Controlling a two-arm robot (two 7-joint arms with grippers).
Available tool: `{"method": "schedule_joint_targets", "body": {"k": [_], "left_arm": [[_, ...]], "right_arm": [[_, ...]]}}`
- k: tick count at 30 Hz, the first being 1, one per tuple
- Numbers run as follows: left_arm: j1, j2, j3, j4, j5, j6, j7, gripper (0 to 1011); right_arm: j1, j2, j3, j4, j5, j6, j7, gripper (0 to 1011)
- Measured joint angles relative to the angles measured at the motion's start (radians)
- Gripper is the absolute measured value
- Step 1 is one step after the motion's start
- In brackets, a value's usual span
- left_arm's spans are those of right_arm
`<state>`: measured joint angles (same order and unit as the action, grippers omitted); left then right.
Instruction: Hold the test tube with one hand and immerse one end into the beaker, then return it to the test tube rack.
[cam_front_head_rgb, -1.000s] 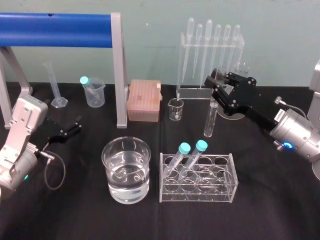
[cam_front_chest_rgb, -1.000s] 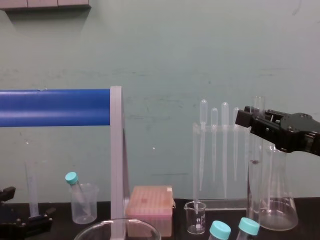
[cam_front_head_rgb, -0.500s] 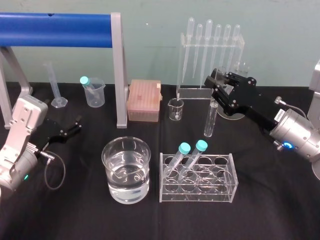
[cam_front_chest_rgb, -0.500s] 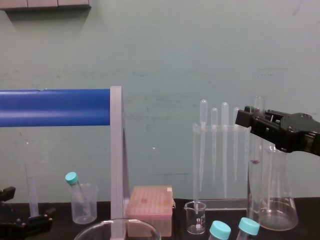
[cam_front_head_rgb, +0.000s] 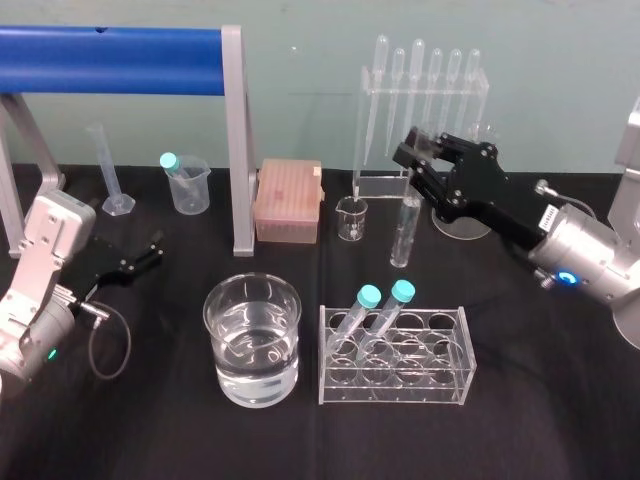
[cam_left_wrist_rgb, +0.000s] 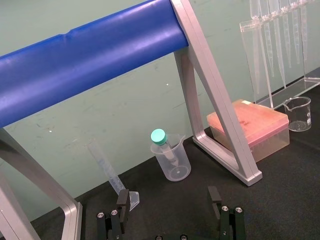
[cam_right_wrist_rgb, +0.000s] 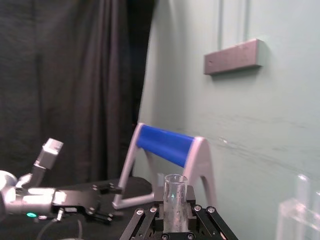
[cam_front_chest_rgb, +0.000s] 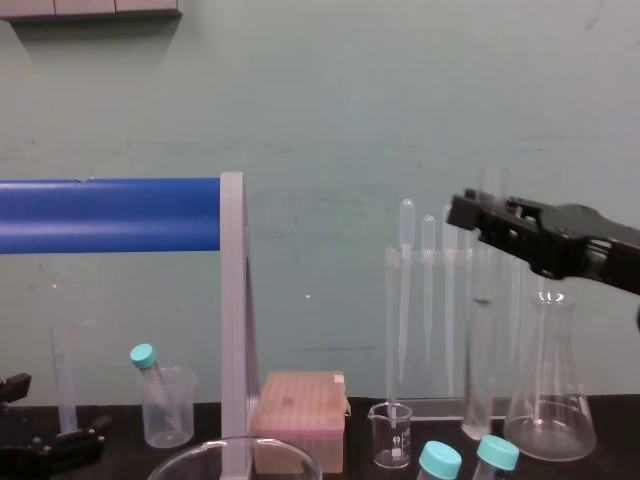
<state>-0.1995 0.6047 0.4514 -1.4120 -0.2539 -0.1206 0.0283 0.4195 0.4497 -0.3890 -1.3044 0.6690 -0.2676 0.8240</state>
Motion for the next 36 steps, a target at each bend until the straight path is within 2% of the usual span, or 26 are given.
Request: {"method": "schedule_joint_targets", "body": {"k": [8, 18, 26, 36], "left_arm": [[0.0, 0.0, 0.0, 0.0, 0.0, 0.0, 0.0, 1000], [0.0, 0.0, 0.0, 0.0, 0.0, 0.0, 0.0, 1000], [0.0, 0.0, 0.0, 0.0, 0.0, 0.0, 0.0, 1000], [0.0, 0.0, 0.0, 0.0, 0.0, 0.0, 0.0, 1000]], "right_arm": [[0.075, -0.029, -0.048, 0.029, 0.031, -0.002, 0.093, 244], [0.159, -0.081, -0.128, 0.061, 0.077, 0.003, 0.216, 244], [0.194, -0.107, -0.174, 0.068, 0.101, 0.012, 0.268, 244], [0.209, -0.125, -0.235, 0.074, 0.13, 0.043, 0.31, 244]]}}
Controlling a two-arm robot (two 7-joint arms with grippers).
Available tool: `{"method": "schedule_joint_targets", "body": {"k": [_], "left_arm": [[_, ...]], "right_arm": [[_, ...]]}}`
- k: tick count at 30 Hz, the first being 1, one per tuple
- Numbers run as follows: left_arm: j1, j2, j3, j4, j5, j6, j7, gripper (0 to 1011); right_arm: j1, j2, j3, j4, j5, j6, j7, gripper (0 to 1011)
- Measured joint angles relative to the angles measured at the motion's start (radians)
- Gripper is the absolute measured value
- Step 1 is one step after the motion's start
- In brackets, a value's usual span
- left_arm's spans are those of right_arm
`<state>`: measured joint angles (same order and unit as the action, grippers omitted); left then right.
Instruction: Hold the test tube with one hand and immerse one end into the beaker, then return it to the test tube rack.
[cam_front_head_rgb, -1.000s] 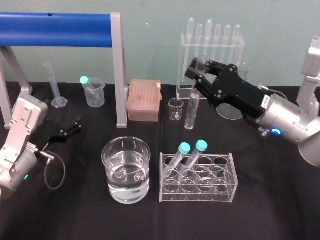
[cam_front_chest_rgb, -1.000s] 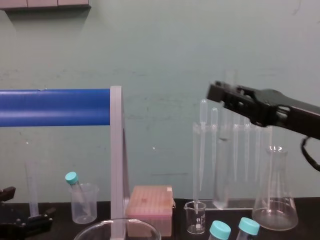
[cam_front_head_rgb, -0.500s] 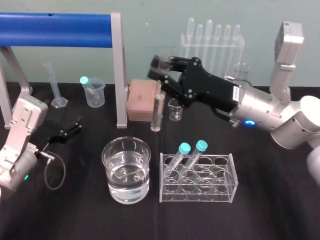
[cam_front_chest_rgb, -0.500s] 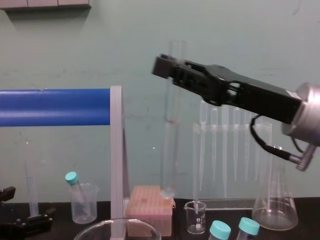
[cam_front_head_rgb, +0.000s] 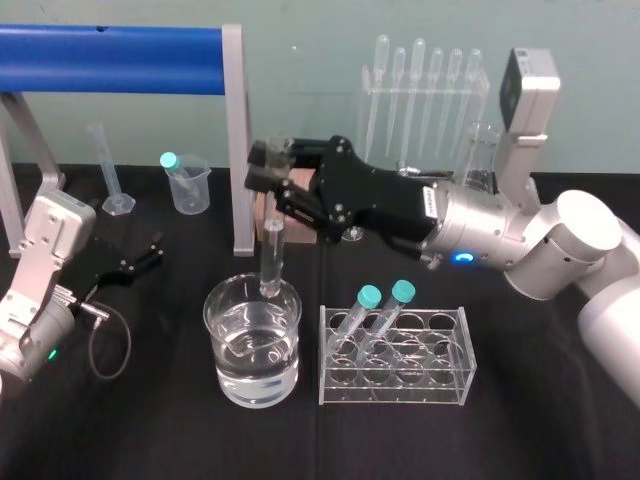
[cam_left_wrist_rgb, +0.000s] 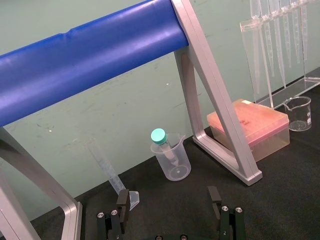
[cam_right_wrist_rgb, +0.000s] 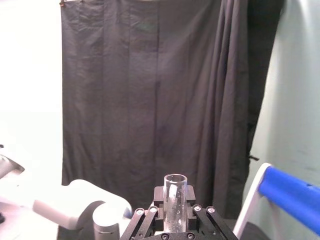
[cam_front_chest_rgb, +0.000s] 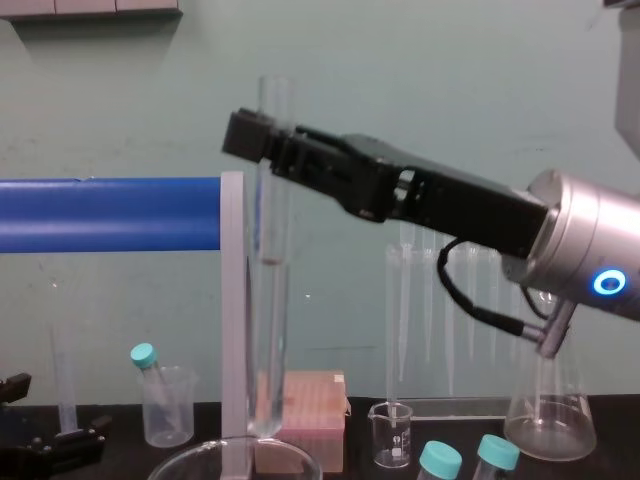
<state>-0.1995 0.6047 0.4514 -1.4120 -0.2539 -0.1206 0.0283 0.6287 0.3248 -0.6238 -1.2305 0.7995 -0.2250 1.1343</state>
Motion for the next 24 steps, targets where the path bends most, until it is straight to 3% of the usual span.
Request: {"method": "schedule_joint_targets", "body": {"k": [8, 24], "left_arm": [[0.0, 0.0, 0.0, 0.0, 0.0, 0.0, 0.0, 1000], [0.0, 0.0, 0.0, 0.0, 0.0, 0.0, 0.0, 1000]], "right_arm": [[0.015, -0.01, -0.043, 0.032, 0.002, 0.016, 0.008, 244], [0.071, -0.062, -0.111, 0.171, -0.038, 0.043, -0.001, 244]]}}
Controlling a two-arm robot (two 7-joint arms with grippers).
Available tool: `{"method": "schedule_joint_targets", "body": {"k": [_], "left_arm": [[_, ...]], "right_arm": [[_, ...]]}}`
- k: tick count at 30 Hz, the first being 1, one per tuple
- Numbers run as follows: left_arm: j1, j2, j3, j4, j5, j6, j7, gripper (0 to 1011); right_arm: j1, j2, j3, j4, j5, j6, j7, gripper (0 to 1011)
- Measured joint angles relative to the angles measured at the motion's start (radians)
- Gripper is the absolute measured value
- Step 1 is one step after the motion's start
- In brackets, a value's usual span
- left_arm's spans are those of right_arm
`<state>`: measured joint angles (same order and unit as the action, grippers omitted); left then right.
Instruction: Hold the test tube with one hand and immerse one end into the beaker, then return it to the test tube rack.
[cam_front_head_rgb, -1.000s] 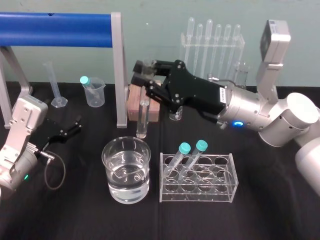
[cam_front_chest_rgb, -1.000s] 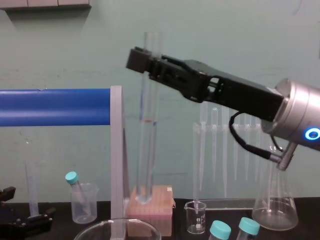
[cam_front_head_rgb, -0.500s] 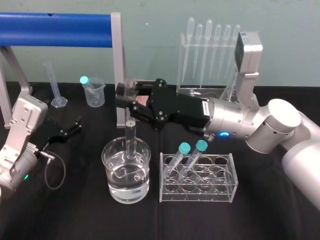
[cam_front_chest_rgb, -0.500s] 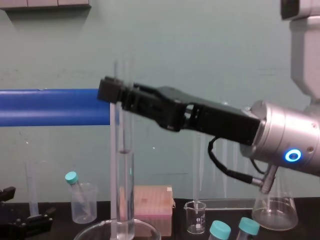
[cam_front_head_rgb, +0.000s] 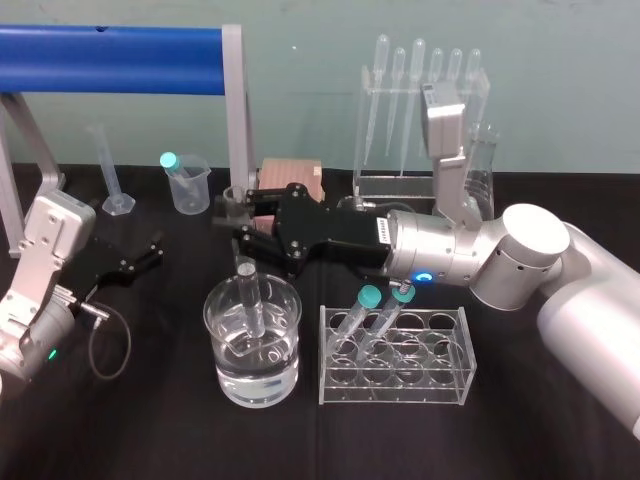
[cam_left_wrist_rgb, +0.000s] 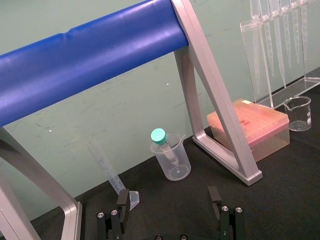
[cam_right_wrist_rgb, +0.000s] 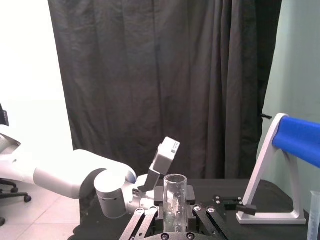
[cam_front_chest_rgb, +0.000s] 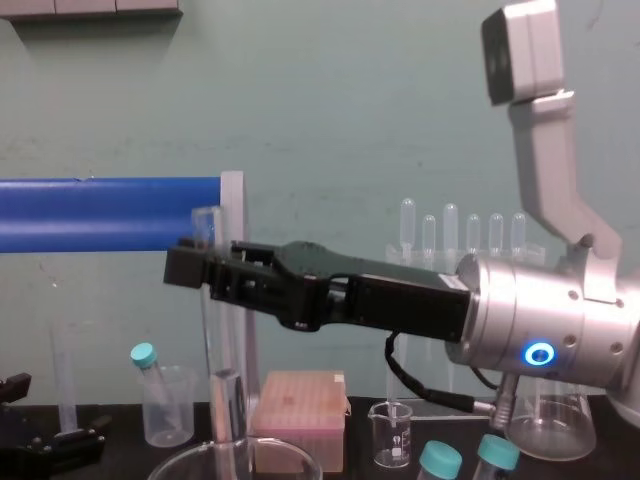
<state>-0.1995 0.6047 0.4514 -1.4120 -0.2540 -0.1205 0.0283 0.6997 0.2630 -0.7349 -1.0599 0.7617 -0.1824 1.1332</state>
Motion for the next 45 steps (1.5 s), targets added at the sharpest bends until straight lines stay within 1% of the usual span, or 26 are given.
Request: {"method": "schedule_joint_targets", "body": {"k": [4, 8, 18, 25, 45], "left_arm": [[0.0, 0.0, 0.0, 0.0, 0.0, 0.0, 0.0, 1000], [0.0, 0.0, 0.0, 0.0, 0.0, 0.0, 0.0, 1000], [0.0, 0.0, 0.0, 0.0, 0.0, 0.0, 0.0, 1000], [0.0, 0.0, 0.0, 0.0, 0.0, 0.0, 0.0, 1000], [0.0, 0.0, 0.0, 0.0, 0.0, 0.0, 0.0, 1000]], "right_arm": [[0.013, -0.017, -0.008, 0.036, -0.011, -0.001, 0.001, 244], [0.02, -0.026, -0.01, 0.052, -0.018, -0.002, 0.001, 244], [0.025, -0.036, -0.014, 0.065, -0.033, 0.004, 0.001, 244], [0.026, -0.04, -0.02, 0.083, -0.045, 0.01, 0.001, 244], [0.021, -0.031, -0.024, 0.087, -0.06, 0.028, 0.0, 243]]}}
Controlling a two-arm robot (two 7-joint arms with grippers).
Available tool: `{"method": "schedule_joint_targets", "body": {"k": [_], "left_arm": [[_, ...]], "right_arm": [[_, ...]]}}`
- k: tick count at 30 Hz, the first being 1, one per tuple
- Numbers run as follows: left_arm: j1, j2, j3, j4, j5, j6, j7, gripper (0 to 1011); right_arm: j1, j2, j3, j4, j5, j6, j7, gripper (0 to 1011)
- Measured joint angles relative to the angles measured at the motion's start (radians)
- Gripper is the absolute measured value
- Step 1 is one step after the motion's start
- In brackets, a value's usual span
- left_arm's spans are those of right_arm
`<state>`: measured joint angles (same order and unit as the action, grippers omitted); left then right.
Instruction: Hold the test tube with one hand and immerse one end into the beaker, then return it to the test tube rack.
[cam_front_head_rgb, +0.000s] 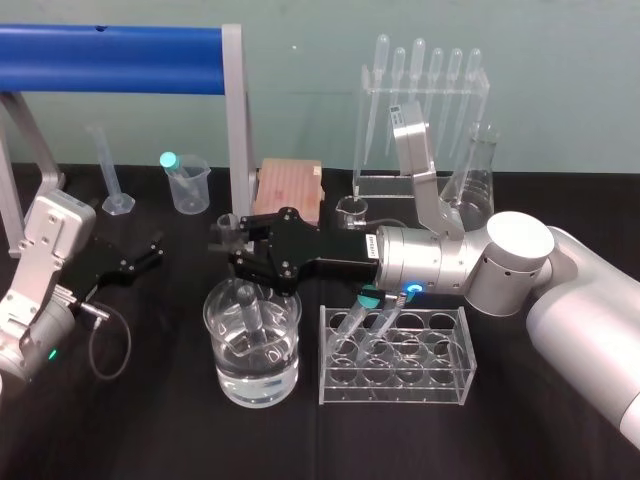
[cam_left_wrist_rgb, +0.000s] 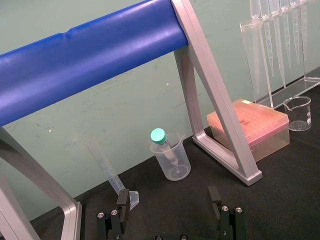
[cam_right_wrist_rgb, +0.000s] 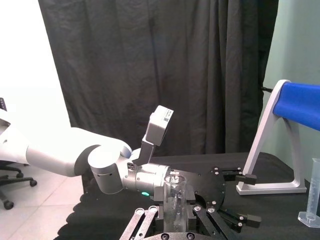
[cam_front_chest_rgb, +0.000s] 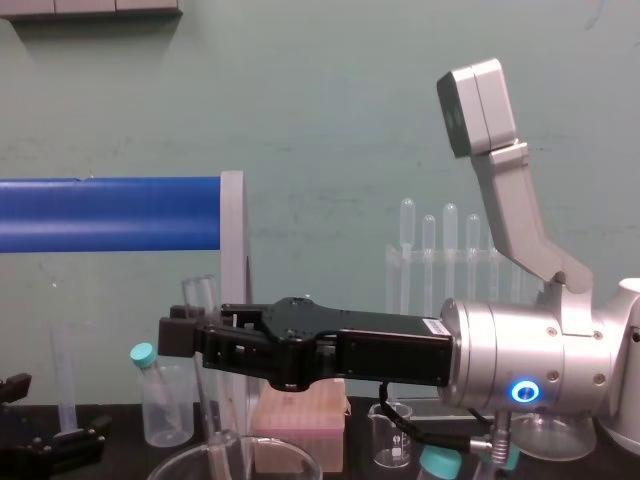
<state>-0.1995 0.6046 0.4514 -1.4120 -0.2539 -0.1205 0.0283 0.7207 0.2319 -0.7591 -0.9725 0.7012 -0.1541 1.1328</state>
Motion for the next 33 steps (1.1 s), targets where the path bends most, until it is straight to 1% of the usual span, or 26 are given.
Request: {"method": "schedule_joint_targets", "body": {"k": [33], "left_arm": [[0.0, 0.0, 0.0, 0.0, 0.0, 0.0, 0.0, 1000]], "right_arm": [[0.0, -0.001, 0.001, -0.001, 0.002, -0.001, -0.001, 243]]}}
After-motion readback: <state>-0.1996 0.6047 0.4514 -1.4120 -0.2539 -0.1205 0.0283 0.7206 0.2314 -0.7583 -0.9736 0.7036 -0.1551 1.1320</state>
